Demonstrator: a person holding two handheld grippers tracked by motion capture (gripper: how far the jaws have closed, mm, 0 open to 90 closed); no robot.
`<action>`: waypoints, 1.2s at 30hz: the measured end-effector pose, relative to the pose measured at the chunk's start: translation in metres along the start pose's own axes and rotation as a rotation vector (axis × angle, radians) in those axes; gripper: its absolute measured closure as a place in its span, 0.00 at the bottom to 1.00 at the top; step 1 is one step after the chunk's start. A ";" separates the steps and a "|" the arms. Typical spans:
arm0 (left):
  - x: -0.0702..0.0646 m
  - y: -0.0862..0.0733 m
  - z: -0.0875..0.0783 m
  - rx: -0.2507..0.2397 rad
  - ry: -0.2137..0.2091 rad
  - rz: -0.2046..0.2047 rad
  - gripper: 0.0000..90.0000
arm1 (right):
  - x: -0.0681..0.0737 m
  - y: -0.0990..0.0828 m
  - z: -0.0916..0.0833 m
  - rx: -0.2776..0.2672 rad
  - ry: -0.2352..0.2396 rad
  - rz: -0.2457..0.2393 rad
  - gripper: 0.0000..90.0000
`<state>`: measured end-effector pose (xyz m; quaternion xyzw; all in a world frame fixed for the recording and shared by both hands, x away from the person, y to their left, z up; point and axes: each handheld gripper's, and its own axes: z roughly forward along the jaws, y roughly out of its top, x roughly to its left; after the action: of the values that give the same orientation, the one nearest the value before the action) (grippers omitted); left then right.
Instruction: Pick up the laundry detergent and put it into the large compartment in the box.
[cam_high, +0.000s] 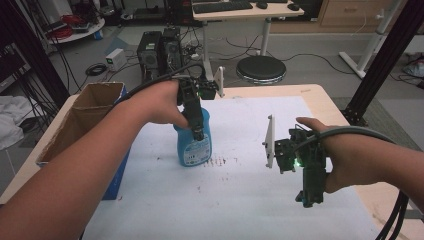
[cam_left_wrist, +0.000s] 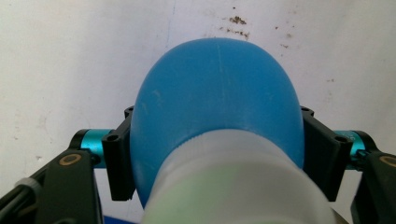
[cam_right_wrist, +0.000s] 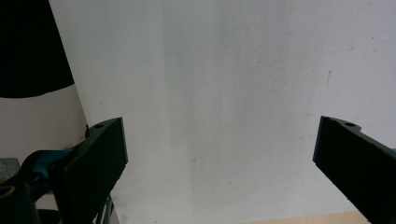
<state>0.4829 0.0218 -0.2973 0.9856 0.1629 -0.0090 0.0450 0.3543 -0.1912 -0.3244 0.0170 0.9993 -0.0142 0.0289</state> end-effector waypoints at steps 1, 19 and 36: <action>0.000 0.000 0.000 0.001 0.001 -0.002 0.31 | -0.001 0.000 0.000 0.005 -0.003 -0.013 0.02; -0.001 0.001 0.000 0.002 0.032 -0.023 0.42 | -0.002 -0.002 -0.001 -0.003 -0.006 -0.013 0.02; -0.015 -0.013 -0.026 -0.001 0.020 -0.023 0.42 | -0.001 0.001 -0.004 -0.020 -0.004 0.006 0.02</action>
<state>0.4647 0.0321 -0.2724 0.9836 0.1748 0.0004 0.0439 0.3546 -0.1902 -0.3203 0.0196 0.9993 -0.0043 0.0313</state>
